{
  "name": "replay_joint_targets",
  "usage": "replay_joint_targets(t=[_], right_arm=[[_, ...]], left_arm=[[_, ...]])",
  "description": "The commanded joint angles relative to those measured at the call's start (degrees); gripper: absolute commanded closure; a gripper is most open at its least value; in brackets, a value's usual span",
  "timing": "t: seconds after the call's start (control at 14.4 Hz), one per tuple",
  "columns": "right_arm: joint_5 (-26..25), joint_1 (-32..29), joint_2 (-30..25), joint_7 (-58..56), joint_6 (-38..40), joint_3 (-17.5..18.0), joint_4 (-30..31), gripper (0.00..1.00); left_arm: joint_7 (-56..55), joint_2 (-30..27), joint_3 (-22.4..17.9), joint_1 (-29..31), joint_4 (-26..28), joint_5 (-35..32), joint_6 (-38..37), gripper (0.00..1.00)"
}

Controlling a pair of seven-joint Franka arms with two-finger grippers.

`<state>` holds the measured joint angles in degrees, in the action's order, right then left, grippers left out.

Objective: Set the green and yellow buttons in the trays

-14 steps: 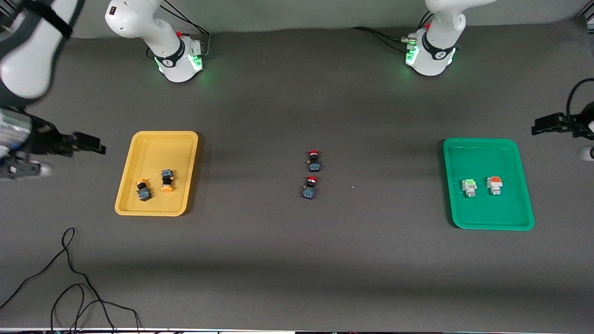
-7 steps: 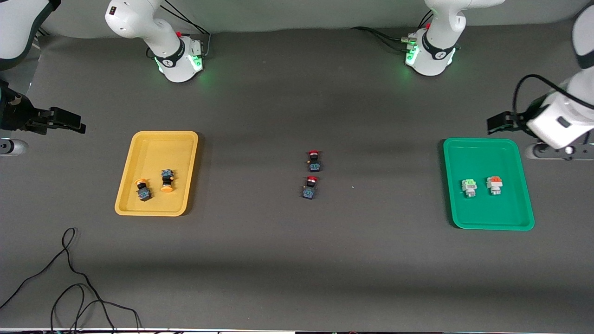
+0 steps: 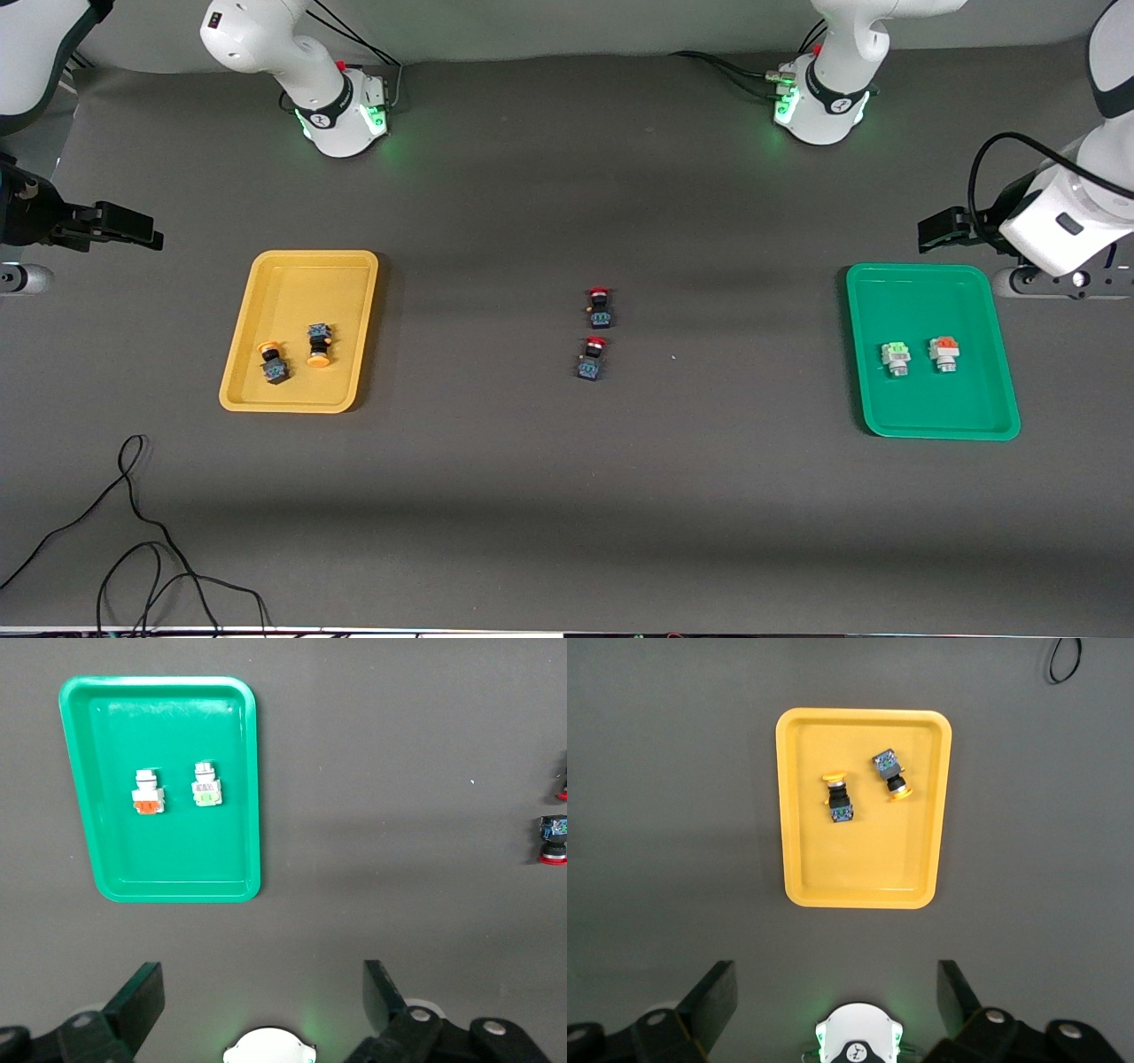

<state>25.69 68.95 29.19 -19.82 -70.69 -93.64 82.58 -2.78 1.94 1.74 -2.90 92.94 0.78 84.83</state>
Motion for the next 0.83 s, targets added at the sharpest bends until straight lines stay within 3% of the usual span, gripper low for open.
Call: replay_joint_targets(t=[0.0, 0.14, 0.35, 0.69, 0.76], right_arm=[[-1.34, -0.21, 0.34, 1.10, 1.35, 0.29, -0.58, 0.00], [-1.61, -2.22, 0.08, 1.10, 1.87, 1.87, -0.93, 0.00], [-2.39, -9.07, -0.27, 1.44, 4.50, 8.36, -4.95, 0.00], [-5.56, -19.97, -3.77, 4.76, 6.80, 22.24, -10.07, 0.00], [-6.60, -22.69, -6.14, 8.79, 6.71, 26.97, -10.25, 0.00]], left_arm=[[1.64, -0.97, -0.77, -0.70, -0.31, 0.02, -0.63, 0.00], [1.64, -0.97, -0.77, -0.70, -0.31, -0.07, -0.54, 0.00], [1.64, -0.88, -0.24, 0.17, -0.83, -0.07, -0.36, 0.00], [1.64, -0.88, -0.24, 0.09, -1.63, 0.10, -0.71, 0.00], [1.82, -1.06, -0.42, 0.09, -1.71, 0.10, -0.72, 0.00]])
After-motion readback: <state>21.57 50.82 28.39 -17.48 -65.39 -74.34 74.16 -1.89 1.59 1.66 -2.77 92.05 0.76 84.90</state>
